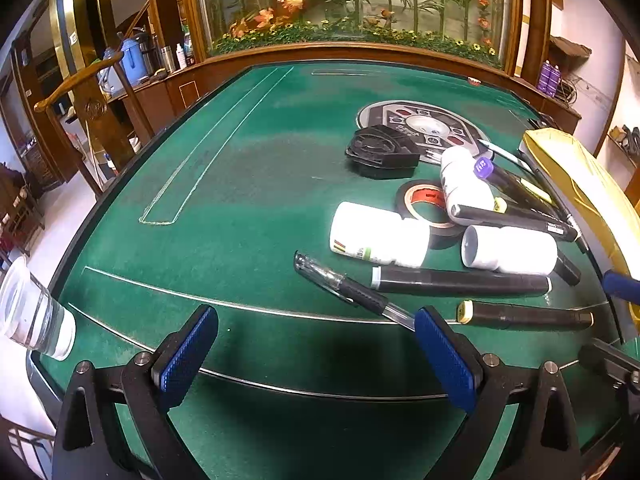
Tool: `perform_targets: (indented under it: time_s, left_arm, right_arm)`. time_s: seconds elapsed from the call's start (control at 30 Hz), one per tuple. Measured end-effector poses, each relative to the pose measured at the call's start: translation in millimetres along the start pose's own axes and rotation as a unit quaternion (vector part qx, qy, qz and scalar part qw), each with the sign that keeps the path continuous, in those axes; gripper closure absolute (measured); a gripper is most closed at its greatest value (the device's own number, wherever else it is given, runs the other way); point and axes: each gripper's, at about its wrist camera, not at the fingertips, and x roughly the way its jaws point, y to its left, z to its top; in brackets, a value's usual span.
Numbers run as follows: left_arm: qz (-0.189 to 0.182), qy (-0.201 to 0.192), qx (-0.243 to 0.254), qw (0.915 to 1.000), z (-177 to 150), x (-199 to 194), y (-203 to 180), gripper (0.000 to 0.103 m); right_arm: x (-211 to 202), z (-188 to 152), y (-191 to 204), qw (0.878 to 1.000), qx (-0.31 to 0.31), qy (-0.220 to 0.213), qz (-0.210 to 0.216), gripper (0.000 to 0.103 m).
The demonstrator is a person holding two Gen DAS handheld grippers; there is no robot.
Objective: Organize rigid objects
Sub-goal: 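Grasp a black marker with the right tool while the left tool grasps a clear ballpoint pen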
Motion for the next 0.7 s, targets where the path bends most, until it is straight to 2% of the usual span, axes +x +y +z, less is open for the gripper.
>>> perform_targets:
  time_s: [0.07, 0.1, 0.7]
  left_arm:
    - [-0.001, 0.0, -0.001, 1.0, -0.2, -0.1, 0.6, 0.003]
    - [-0.002, 0.0, -0.003, 1.0, -0.2, 0.1, 1.5, 0.003]
    - [-0.001, -0.003, 0.002, 1.0, -2.5, -1.4, 0.9, 0.003]
  right_arm:
    - [4.5, -0.4, 1.9, 1.0, -0.011, 0.014, 0.01, 0.058]
    - [7.5, -0.4, 3.2, 1.0, -0.015, 0.023, 0.011, 0.06]
    - [30.4, 10.2, 4.9, 0.996, -0.067, 0.055, 0.008, 0.06]
